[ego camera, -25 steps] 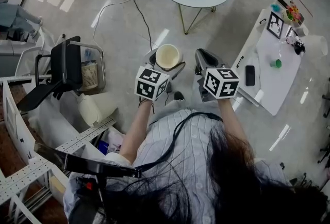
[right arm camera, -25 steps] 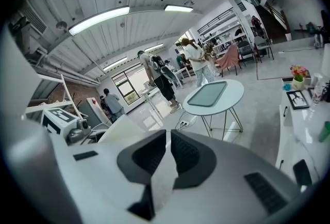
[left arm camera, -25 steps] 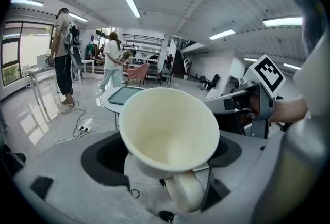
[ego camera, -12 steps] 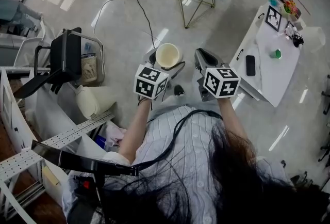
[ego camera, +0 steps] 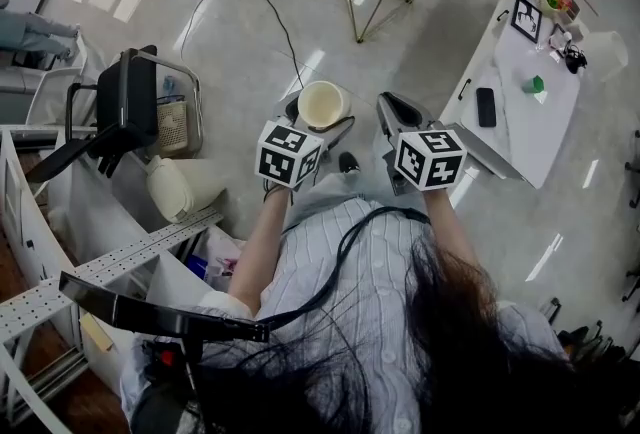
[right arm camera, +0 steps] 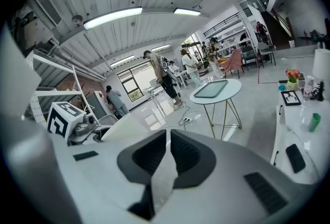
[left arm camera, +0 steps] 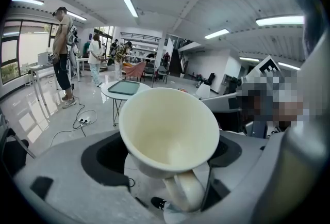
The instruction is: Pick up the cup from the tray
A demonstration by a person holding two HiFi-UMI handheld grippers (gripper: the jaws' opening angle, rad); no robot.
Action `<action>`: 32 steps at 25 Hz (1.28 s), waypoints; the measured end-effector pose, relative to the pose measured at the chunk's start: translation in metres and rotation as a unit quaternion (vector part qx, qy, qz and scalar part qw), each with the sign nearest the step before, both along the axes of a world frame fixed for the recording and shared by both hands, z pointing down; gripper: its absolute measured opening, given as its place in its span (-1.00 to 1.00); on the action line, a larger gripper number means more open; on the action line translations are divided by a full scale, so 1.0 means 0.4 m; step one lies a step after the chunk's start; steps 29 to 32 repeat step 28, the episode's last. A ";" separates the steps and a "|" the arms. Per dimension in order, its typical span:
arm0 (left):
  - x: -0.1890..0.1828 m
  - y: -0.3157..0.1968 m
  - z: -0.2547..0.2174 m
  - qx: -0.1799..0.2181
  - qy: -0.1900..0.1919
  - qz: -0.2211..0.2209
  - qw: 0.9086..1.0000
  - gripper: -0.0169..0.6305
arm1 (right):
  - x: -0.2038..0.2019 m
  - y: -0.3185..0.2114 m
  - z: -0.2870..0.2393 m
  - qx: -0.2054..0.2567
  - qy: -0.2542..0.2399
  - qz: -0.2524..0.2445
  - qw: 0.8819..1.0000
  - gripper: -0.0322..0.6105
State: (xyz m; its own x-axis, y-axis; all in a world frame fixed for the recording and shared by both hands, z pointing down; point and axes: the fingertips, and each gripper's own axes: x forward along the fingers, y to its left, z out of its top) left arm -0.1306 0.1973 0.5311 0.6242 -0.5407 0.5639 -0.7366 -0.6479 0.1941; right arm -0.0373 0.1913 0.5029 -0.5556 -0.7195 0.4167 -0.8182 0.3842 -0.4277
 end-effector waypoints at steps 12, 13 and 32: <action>0.015 0.041 0.001 -0.002 0.010 -0.004 1.000 0.43 | -0.012 0.033 -0.009 0.009 0.019 -0.032 0.999 -0.76; 0.016 0.039 0.000 -0.002 0.010 -0.004 1.000 0.43 | -0.011 0.030 -0.012 0.010 0.019 -0.032 0.999 -0.76; 0.034 0.009 0.001 -0.002 0.010 0.002 1.000 0.43 | 0.015 0.018 -0.011 0.014 0.020 -0.020 1.000 -0.76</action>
